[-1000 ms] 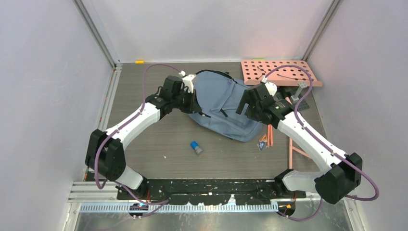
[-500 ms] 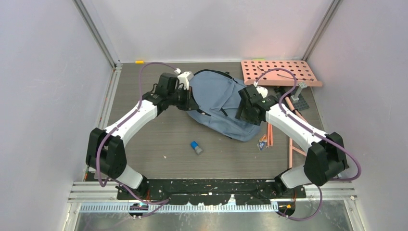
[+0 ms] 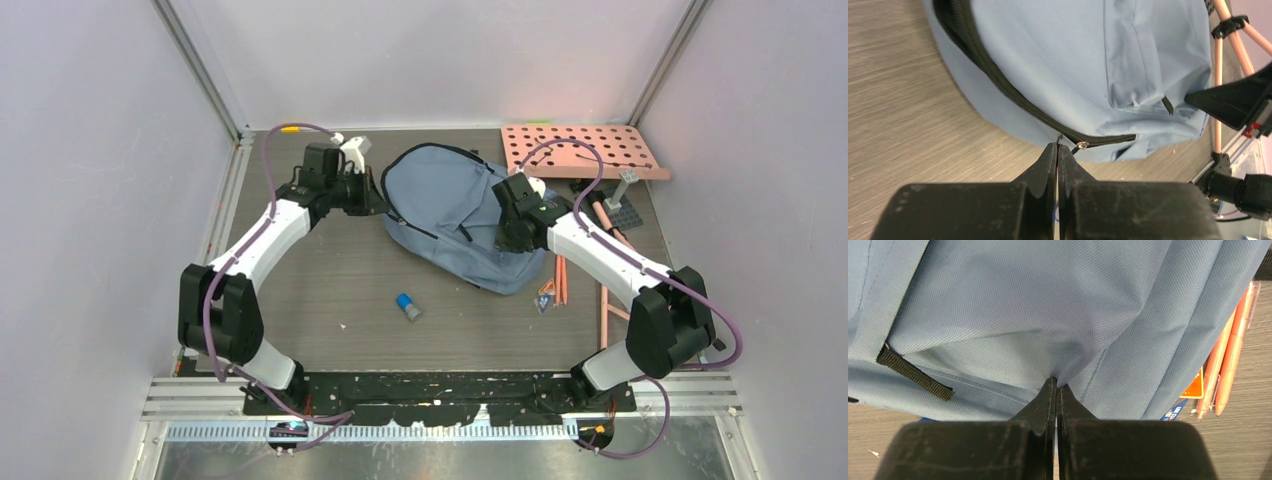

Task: Pack the student bag
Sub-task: Zip the student bag at the center of the board, then adjust the student bag at the center of the board.

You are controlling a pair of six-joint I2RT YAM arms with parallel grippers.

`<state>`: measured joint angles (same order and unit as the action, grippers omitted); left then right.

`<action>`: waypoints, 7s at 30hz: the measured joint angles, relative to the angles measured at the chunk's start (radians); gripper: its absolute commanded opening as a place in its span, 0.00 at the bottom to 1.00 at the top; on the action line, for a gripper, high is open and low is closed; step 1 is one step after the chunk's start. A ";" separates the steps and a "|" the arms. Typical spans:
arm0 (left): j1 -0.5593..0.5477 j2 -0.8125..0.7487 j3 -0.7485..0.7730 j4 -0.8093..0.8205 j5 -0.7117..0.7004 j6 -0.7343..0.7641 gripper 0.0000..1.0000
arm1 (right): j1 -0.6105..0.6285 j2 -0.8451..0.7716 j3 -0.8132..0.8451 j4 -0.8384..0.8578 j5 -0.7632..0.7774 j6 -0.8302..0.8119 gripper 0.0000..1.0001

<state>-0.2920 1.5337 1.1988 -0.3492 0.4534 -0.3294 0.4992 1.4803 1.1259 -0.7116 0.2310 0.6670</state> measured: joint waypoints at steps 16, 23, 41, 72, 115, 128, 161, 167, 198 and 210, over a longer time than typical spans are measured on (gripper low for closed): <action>0.102 0.253 0.237 0.064 -0.005 -0.007 0.00 | 0.000 -0.032 0.006 -0.007 -0.003 -0.148 0.18; 0.103 0.255 0.248 0.067 -0.003 -0.008 0.00 | -0.005 -0.031 0.134 -0.090 0.041 -0.224 0.72; 0.105 0.152 0.193 0.010 0.122 0.002 0.00 | 0.103 0.240 0.476 0.134 -0.158 -0.344 0.81; 0.113 0.191 0.320 -0.189 0.158 -0.005 0.00 | 0.293 0.641 0.790 0.061 -0.143 -0.615 0.04; 0.175 0.460 0.640 -0.229 0.097 -0.198 0.00 | 0.364 0.553 0.801 -0.026 -0.257 -0.790 0.01; 0.190 0.524 0.644 -0.107 0.078 -0.211 0.00 | 0.402 0.519 0.813 -0.056 -0.154 -0.768 0.75; 0.240 0.259 0.393 -0.031 0.105 -0.131 0.00 | -0.194 0.119 0.214 -0.098 -0.031 0.032 0.86; 0.251 0.220 0.366 -0.048 0.103 -0.121 0.00 | -0.194 0.135 0.186 -0.136 -0.022 0.035 0.85; 0.317 -0.169 0.124 -0.241 0.007 0.023 0.00 | -0.126 0.755 0.787 0.072 -0.301 -0.162 0.01; 0.266 -0.033 0.176 -0.239 0.055 0.011 0.00 | -0.087 0.786 0.894 0.160 -0.315 -0.249 0.71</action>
<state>-0.0265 1.5005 1.3746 -0.5880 0.5079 -0.3180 0.4118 2.2665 2.0201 -0.5514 -0.0841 0.4179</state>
